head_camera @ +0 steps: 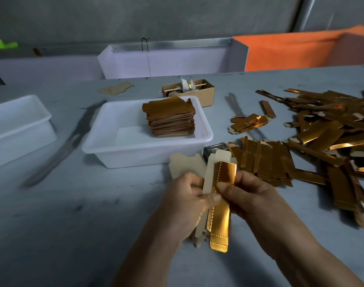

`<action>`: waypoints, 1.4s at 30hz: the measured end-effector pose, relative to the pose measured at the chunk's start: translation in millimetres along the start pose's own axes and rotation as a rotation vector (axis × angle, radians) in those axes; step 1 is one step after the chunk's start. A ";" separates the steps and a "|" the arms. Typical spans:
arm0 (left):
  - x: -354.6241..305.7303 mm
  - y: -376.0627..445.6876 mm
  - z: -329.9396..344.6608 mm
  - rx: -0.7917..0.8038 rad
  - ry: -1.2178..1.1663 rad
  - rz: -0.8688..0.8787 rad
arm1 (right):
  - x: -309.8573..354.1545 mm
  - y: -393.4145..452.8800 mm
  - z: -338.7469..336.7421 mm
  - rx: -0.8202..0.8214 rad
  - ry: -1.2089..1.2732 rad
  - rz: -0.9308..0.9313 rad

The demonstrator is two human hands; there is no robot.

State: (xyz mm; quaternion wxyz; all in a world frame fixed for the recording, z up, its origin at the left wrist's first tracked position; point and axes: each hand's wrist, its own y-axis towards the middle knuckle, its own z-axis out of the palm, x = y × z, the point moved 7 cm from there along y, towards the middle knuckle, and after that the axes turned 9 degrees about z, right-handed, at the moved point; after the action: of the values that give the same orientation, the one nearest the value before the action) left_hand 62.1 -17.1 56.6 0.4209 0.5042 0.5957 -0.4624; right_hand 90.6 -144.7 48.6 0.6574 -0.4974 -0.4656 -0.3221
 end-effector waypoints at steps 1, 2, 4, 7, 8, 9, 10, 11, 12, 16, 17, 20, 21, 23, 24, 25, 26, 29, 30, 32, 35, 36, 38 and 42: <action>1.1 0.1 -0.5 -0.018 0.002 -0.002 | -0.7 0.5 0.2 -0.013 0.000 0.001; 1.8 -0.3 -0.9 -0.039 -0.003 0.002 | -1.6 1.0 0.0 -0.027 0.006 0.005; 3.9 -1.1 -2.4 -0.094 -0.040 0.028 | -3.9 2.4 -1.3 -0.046 0.030 0.026; 9.4 -1.2 -7.4 -0.197 -0.021 0.073 | -8.3 4.0 -1.2 -0.044 0.075 0.065; 9.3 -1.4 -8.1 -0.225 0.004 0.087 | -8.6 4.1 -1.4 -0.050 0.077 0.068; 8.7 -1.8 -8.5 -0.248 0.027 0.103 | -7.9 4.4 -1.3 -0.057 0.075 0.066; 8.3 -1.9 -8.5 -0.268 0.046 0.115 | -6.6 4.5 -1.2 -0.062 0.075 0.057; 8.1 -2.0 -8.4 -0.285 0.058 0.126 | -4.8 4.5 -1.1 -0.064 0.077 0.046; 7.4 -2.2 -8.5 -0.299 0.069 0.131 | -2.8 4.6 -1.1 -0.066 0.076 0.034; 5.4 -3.0 -10.2 -0.330 0.093 0.150 | 0.4 6.4 -1.3 -0.081 0.053 0.031; 4.9 -3.3 -10.1 -0.337 0.095 0.155 | 0.8 7.1 -1.2 -0.087 0.052 0.032; 3.3 -5.9 -10.1 -0.382 0.077 0.174 | -0.1 10.8 -2.1 -0.109 0.058 0.031; 2.0 -7.2 -9.6 -0.397 0.084 0.191 | -0.8 11.5 -1.8 -0.110 0.070 0.035; -6.7 -12.0 -8.6 -0.449 0.205 0.262 | -2.9 12.9 -0.2 -0.101 0.112 0.051; -14.9 -15.6 -7.6 -0.489 0.350 0.335 | -4.0 13.4 0.7 -0.095 0.130 0.062; -25.4 -19.0 -3.5 -0.525 0.533 0.439 | -4.6 13.4 1.7 -0.089 0.145 0.075; -34.9 -22.7 4.6 -0.536 0.723 0.534 | -5.0 13.6 2.3 -0.080 0.156 0.089; -43.6 -30.4 29.0 -0.521 1.124 0.635 | -3.5 14.4 1.3 -0.050 0.145 0.104; -42.5 -31.1 32.5 -0.509 1.180 0.621 | -2.7 15.2 0.1 -0.041 0.122 0.109; -40.7 -32.1 36.2 -0.502 1.248 0.615 | 0.6 16.5 0.1 -0.018 0.060 0.103; -37.5 -29.4 35.0 -0.472 1.145 0.639 | 6.1 17.4 2.6 -0.008 0.012 0.080; -35.8 -26.4 27.0 -0.461 0.994 0.585 | 6.6 17.9 2.1 -0.012 0.019 0.086; -26.2 -17.7 5.4 -0.467 0.570 0.374 | 7.4 19.4 0.7 -0.006 0.044 0.097; 9.2 -3.2 2.0 -0.246 -0.116 -0.033 | 5.3 23.7 -3.4 0.006 0.082 0.126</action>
State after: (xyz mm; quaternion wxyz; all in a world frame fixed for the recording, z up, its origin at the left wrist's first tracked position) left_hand 57.8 -17.3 47.7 0.5058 0.4114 0.6307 -0.4209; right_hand 114.4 -140.7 44.9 0.6966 -0.5100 -0.4068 -0.2987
